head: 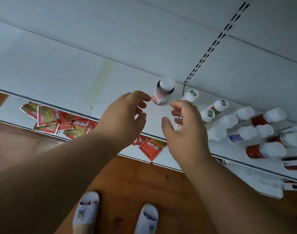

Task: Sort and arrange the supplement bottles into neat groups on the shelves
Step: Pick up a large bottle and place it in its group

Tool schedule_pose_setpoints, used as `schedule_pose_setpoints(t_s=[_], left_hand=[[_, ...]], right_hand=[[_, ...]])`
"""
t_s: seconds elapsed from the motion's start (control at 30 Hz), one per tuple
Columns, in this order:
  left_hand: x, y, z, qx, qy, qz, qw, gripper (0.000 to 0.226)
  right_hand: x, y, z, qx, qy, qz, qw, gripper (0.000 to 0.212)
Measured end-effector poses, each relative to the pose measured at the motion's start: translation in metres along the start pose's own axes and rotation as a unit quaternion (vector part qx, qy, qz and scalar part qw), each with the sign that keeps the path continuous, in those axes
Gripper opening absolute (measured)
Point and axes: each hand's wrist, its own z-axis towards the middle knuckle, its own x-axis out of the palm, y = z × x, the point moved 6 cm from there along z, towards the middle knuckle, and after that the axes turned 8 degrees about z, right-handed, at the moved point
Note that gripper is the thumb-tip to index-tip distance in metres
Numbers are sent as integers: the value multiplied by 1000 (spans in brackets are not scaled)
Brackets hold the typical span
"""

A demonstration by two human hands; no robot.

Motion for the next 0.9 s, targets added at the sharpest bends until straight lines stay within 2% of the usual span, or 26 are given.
schedule_pose_setpoints(t_s=[0.13,0.27,0.33,0.43,0.53,0.67,0.8,0.9], left_hand=[[42,18,43,-20,-1,-25,999,41],[90,31,99,-64,10,-81,995,59],[112,35,118,-85,24,-130,988,60],[119,39,119,-108,4,-167,980,45],[96,45,85,-141,-12,-171,975,37],[44,44,8,-196,14,-203,959,33],[-23,17,-74,-225,46,-237,944,34],[-71,-19,-126,-216,82,-268,935,32]], right_hand=[[17,-48,57,47,-36,4,998,39],[43,-86,111,110,9,32,993,60],[59,-100,125,125,22,61,990,58],[71,-103,130,103,-4,81,991,44],[66,-82,102,93,3,95,991,41],[43,-33,33,96,64,126,985,42],[11,33,-36,88,146,153,973,58],[-30,79,-86,88,182,166,965,56]])
